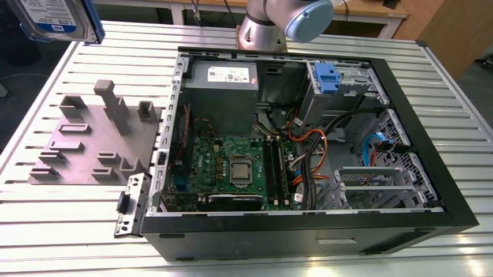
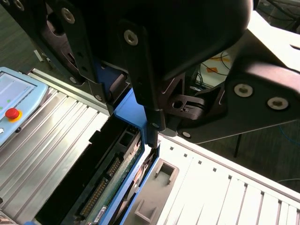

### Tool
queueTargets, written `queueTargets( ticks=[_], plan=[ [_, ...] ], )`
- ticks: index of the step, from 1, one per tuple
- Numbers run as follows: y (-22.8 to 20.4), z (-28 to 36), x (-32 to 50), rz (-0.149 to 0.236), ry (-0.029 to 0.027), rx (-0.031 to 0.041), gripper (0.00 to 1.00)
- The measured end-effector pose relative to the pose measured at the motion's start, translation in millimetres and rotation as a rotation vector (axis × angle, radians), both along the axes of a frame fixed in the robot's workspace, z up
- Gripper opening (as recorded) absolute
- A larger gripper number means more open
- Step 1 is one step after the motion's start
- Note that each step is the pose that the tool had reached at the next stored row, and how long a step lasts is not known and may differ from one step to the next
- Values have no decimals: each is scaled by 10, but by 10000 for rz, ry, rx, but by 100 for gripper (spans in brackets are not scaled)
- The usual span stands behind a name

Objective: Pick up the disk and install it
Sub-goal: 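Pick up the disk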

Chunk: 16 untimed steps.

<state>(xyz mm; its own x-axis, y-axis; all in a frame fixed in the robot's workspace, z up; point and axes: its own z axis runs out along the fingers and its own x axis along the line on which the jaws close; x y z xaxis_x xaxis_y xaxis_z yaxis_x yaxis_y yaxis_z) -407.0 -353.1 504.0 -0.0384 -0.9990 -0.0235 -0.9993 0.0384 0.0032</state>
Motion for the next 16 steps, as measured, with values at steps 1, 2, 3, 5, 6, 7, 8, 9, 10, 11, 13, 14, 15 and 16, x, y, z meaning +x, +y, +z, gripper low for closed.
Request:
queueTargets(
  ticks=[1, 2, 3, 5, 6, 7, 8, 9, 10, 11, 13, 14, 15, 16],
  plan=[
    [0, 0, 2, 1, 0, 0, 37],
    [0, 0, 4, 0, 1, 0, 37],
    [0, 0, 6, 0, 0, 0, 37],
    [0, 0, 10, 0, 0, 0, 37],
    [0, 0, 12, 0, 0, 0, 37],
    [0, 0, 15, 0, 0, 0, 37],
    [0, 0, 17, 1, 0, 0, 37],
    [0, 0, 19, 0, 0, 0, 37],
    [0, 0, 20, 0, 0, 0, 37],
    [0, 0, 22, 0, -1, 0, 37],
    [0, 0, 26, 0, 0, 0, 37],
    [0, 0, 28, 0, 0, 0, 37],
    [0, 0, 30, 0, -1, 0, 37],
    [0, 0, 33, 0, 0, 0, 37]
  ],
)
